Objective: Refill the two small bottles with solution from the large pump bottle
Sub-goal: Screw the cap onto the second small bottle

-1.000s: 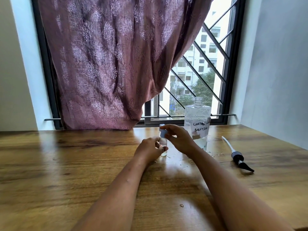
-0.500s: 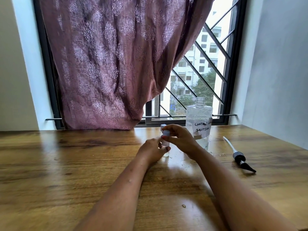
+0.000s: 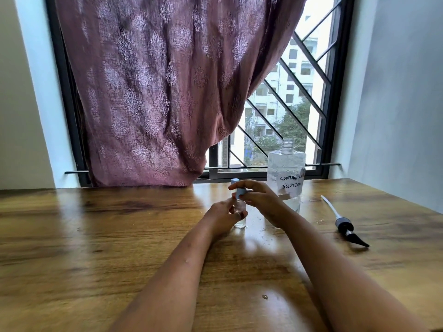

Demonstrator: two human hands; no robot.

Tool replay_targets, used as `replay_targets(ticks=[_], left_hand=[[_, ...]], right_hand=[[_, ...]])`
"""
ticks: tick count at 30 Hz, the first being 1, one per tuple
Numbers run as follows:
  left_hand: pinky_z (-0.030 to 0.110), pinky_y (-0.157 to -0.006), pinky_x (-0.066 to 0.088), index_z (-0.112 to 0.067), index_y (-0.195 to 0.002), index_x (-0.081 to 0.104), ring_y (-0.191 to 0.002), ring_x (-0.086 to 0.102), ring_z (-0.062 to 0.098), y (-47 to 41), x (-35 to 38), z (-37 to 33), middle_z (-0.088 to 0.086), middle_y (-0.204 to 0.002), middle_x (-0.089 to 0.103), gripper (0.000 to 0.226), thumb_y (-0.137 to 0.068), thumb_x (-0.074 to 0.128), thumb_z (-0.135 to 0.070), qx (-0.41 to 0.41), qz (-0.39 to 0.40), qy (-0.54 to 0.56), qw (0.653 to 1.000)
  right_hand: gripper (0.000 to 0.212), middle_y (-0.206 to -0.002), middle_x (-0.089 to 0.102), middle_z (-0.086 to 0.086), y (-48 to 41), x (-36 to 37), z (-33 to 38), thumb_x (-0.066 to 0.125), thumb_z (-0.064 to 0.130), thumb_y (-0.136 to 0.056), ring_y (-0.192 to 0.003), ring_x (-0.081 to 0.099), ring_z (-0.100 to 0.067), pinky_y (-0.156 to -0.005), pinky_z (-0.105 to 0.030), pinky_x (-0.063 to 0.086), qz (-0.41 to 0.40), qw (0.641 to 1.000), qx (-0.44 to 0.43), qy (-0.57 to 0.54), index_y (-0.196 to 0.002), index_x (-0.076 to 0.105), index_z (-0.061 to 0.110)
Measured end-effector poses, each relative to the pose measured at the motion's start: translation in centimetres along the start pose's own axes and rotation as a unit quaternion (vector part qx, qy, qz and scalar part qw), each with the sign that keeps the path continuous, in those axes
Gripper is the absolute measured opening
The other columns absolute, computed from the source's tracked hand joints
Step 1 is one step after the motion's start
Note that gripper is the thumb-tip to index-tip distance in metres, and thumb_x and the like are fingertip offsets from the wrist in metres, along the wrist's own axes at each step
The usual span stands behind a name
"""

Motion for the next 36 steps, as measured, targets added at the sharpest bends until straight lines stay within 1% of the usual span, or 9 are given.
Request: replay_targets(ticks=[4,8,12,17,20,23,25,29,36], left_hand=[[0.035,-0.092,0.044,-0.019,-0.121,0.054,-0.105,0.056,0.023,-0.01,0.00,0.02,0.006,-0.114,0.059,0.033,-0.090,0.054,-0.032,-0.004,0.003,-0.006,1.000],[0.038,-0.094,0.046,-0.025,-0.117,0.055,-0.104,0.057,0.020,-0.26,0.13,0.26,0.004,-0.116,0.061,0.031,-0.088,0.054,-0.037,0.002,-0.002,-0.023,1.000],[0.041,-0.095,0.047,-0.028,-0.125,0.052,-0.106,0.057,0.021,-0.10,0.12,0.13,0.002,-0.116,0.061,0.040,-0.087,0.054,-0.041,-0.003,-0.005,-0.023,1.000],[0.042,-0.094,0.047,-0.025,-0.123,0.054,-0.105,0.057,0.020,0.01,0.19,0.12,0.002,-0.115,0.061,0.040,-0.087,0.054,-0.043,-0.004,-0.009,-0.027,1.000],[0.040,-0.095,0.046,-0.026,-0.126,0.052,-0.107,0.056,0.021,0.05,0.13,0.11,0.003,-0.117,0.060,0.041,-0.088,0.055,-0.040,-0.004,-0.006,-0.014,1.000],[0.034,-0.092,0.044,-0.020,-0.124,0.054,-0.106,0.056,0.021,-0.07,0.03,0.01,0.006,-0.117,0.060,0.038,-0.089,0.056,-0.035,-0.004,0.004,-0.018,1.000],[0.032,-0.090,0.044,-0.019,-0.123,0.055,-0.105,0.057,0.021,-0.02,-0.06,-0.09,0.005,-0.116,0.060,0.036,-0.090,0.057,-0.034,-0.009,0.004,-0.009,1.000],[0.036,-0.092,0.046,-0.023,-0.125,0.053,-0.107,0.057,0.021,0.09,-0.11,-0.09,0.004,-0.117,0.060,0.039,-0.088,0.057,-0.036,-0.006,0.004,-0.011,1.000],[0.032,-0.087,0.043,-0.019,-0.124,0.053,-0.103,0.055,0.020,-0.04,-0.20,-0.15,0.007,-0.117,0.060,0.039,-0.090,0.055,-0.037,-0.003,-0.006,-0.037,0.999]], right_hand=[[0.035,-0.103,0.063,-0.009,0.04,-0.03,0.04,0.049,-0.013,-0.083,-0.096,0.061,-0.019,-0.088,-0.029,0.047,-0.008,0.999,-0.007,0.031,-0.093,0.068,0.014],[0.025,-0.099,0.065,0.001,-0.06,-0.08,0.04,0.066,-0.002,-0.079,-0.081,0.063,-0.007,-0.070,-0.009,0.047,-0.066,0.976,-0.055,0.200,-0.101,0.066,0.010],[0.032,-0.078,0.060,0.005,-0.15,-0.55,0.17,0.082,0.013,-0.066,-0.060,0.056,-0.002,-0.055,-0.007,0.043,-0.130,0.950,-0.088,0.272,-0.093,0.064,0.013],[0.032,-0.067,0.056,0.007,-0.45,-0.38,-0.12,0.085,0.021,-0.061,-0.055,0.046,0.000,-0.053,-0.008,0.037,-0.160,0.926,-0.108,0.324,-0.082,0.065,0.010],[0.027,-0.077,0.063,0.008,-0.40,-0.41,0.10,0.081,0.011,-0.067,-0.062,0.056,0.005,-0.061,-0.006,0.041,-0.128,0.945,-0.073,0.291,-0.091,0.068,0.008],[0.026,-0.090,0.068,-0.001,-0.01,-0.66,0.33,0.072,-0.003,-0.073,-0.081,0.064,-0.007,-0.075,-0.017,0.052,-0.056,0.986,-0.019,0.157,-0.097,0.067,0.007],[0.027,-0.091,0.067,-0.003,0.10,-0.70,0.35,0.070,-0.006,-0.075,-0.080,0.062,-0.008,-0.074,-0.015,0.052,-0.050,0.990,-0.012,0.132,-0.098,0.066,0.007],[0.031,-0.082,0.063,0.006,0.11,-0.34,0.39,0.080,0.010,-0.068,-0.069,0.057,-0.001,-0.059,-0.003,0.042,-0.101,0.965,-0.033,0.241,-0.097,0.067,0.009],[0.038,-0.057,0.049,0.006,0.08,-0.95,0.69,0.080,0.040,-0.066,-0.052,0.041,-0.006,-0.050,-0.011,0.034,-0.200,0.928,-0.049,0.310,-0.078,0.060,0.009]])
Point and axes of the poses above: each hand's wrist, its own y-axis away from the middle knuckle, its own x-axis out of the palm, z = x × y, the point moved 1 cm from there along -y, towards the middle knuckle
